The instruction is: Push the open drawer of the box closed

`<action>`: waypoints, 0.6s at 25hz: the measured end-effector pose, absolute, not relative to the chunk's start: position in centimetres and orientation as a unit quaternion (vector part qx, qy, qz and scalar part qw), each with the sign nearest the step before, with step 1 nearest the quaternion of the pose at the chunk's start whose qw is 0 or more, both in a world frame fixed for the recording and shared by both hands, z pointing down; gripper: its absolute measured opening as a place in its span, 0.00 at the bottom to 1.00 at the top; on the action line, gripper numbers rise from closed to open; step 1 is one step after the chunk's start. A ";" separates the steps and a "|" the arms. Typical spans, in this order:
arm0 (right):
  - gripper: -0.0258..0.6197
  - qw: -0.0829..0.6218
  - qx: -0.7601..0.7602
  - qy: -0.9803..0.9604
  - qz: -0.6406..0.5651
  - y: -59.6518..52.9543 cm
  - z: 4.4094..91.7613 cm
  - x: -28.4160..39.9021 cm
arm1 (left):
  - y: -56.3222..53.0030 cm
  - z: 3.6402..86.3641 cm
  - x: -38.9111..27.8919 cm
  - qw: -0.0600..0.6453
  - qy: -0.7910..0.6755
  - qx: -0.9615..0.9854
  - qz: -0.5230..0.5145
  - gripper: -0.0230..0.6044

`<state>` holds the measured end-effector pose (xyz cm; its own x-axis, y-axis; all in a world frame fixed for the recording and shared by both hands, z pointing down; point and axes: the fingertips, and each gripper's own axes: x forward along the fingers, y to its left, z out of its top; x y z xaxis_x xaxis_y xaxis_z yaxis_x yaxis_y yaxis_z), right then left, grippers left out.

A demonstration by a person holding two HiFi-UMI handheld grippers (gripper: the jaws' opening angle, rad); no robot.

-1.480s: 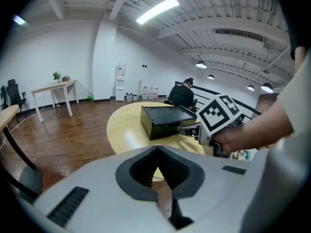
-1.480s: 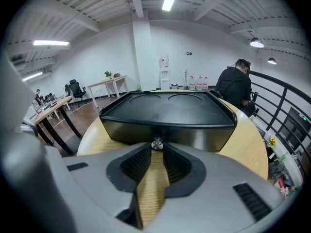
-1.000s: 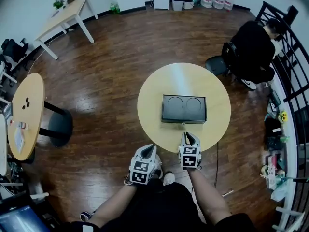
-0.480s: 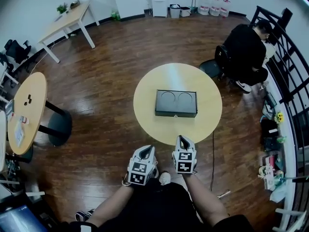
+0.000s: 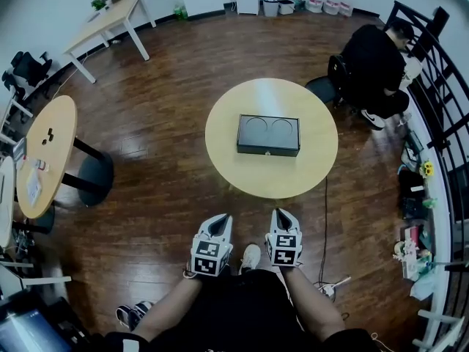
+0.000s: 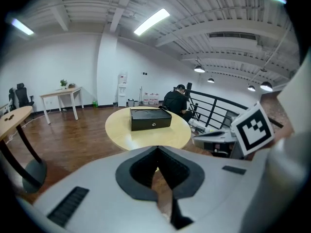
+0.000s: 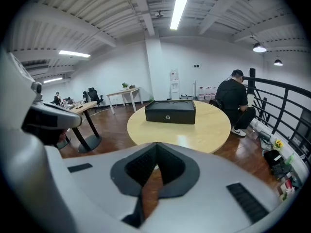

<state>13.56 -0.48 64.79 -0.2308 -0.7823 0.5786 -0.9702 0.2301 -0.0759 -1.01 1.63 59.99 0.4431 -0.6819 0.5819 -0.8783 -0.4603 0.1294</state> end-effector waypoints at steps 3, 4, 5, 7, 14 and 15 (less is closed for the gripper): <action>0.05 0.221 0.577 -0.756 0.216 1.5 65.1 13.6 | 2.5 59.2 -0.3 0.208 -0.463 0.831 0.228 0.04; 0.05 0.223 0.577 -0.755 0.217 2.2 65.1 13.6 | 3.1 59.3 -0.3 0.204 -0.460 0.834 0.228 0.04; 0.05 0.223 0.577 -0.755 0.218 3.0 65.1 13.6 | 3.7 59.6 -0.5 0.201 -0.457 0.835 0.229 0.04; 0.05 0.223 0.580 -0.754 0.215 4.3 65.0 13.2 | 5.1 60.1 -1.1 0.198 -0.456 0.836 0.232 0.04; 0.05 0.208 0.593 -0.750 0.204 9.5 63.6 10.7 | 9.8 59.1 -2.8 0.197 -0.440 0.847 0.224 0.04; 0.05 0.198 0.595 -0.750 0.210 10.3 63.3 10.1 | 10.4 58.9 -3.3 0.204 -0.439 0.848 0.217 0.04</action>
<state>10.09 10.33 63.26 -0.2143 -0.8096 0.5464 -0.9757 0.2041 -0.0803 -3.26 10.43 58.87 0.5210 -0.6557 0.5465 -0.8324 -0.5319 0.1553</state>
